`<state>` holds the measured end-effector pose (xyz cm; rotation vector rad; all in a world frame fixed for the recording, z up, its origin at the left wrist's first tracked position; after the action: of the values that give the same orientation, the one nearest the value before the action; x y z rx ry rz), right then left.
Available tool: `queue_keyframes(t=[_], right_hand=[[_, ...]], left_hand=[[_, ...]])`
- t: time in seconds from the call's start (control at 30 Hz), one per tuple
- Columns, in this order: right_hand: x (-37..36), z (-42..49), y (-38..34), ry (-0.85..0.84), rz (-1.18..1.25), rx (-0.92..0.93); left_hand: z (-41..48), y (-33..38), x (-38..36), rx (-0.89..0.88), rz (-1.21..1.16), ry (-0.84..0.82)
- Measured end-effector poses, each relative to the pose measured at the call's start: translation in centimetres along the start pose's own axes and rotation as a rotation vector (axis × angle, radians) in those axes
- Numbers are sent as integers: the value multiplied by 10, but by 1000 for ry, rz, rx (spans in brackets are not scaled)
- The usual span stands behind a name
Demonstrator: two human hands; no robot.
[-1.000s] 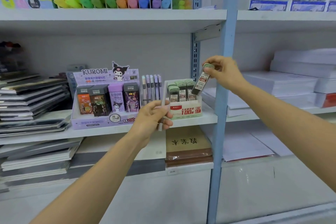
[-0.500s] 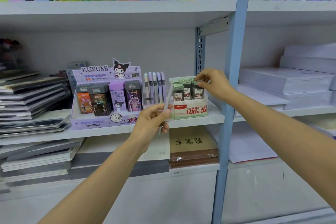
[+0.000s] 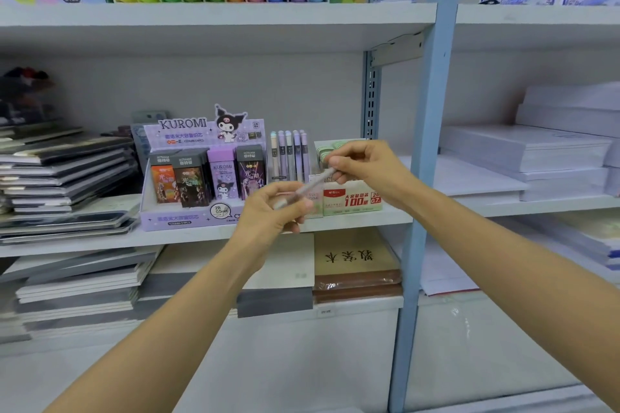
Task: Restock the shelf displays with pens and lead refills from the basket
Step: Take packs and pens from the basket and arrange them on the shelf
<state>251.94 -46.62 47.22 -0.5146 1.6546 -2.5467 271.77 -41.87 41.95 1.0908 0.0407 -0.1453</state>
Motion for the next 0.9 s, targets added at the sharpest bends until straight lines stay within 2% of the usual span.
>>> queue_keyframes(t=[0.07, 0.17, 0.27, 0.37, 0.43, 0.5, 0.6, 0.77, 0.83, 0.9], right_hand=[[2, -4, 5, 8, 123, -24], [-5, -12, 14, -88, 175, -77], [-14, -20, 21, -224, 165, -122], [-17, -25, 22, -281, 165, -132], [-17, -27, 20, -279, 68, -112], [-20, -25, 14, -205, -31, -63], [-26, -16, -1, -83, -13, 3], [-38, -3, -16, -118, -132, 49], [-35, -1, -18, -139, -102, 46], [-27, 3, -20, -138, -30, 22]], left_hand=[[0, 4, 6, 4, -121, 79], [-2, 5, 6, -53, -308, 134], [-5, 7, 5, -107, -375, 122], [-8, 11, 4, -116, -385, 134], [-9, 12, 2, -123, -343, 146], [-10, 14, 1, -144, -225, 135], [-10, 17, -3, -184, 15, 117], [-10, 19, -9, -207, 131, 101], [-8, 19, -5, -222, 177, 122], [-5, 18, 3, -280, 328, 117]])
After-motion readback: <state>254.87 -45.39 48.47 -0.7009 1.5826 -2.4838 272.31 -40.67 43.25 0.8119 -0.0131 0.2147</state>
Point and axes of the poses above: each hand's wrist, its own z-axis towards the middle knuckle, its own x-axis out of the back of the hand, y = z × x, the point moved 1 cm from there along z, towards the middle knuckle, and after that the axes turned 9 degrees about -x, right-handed, at the moved point
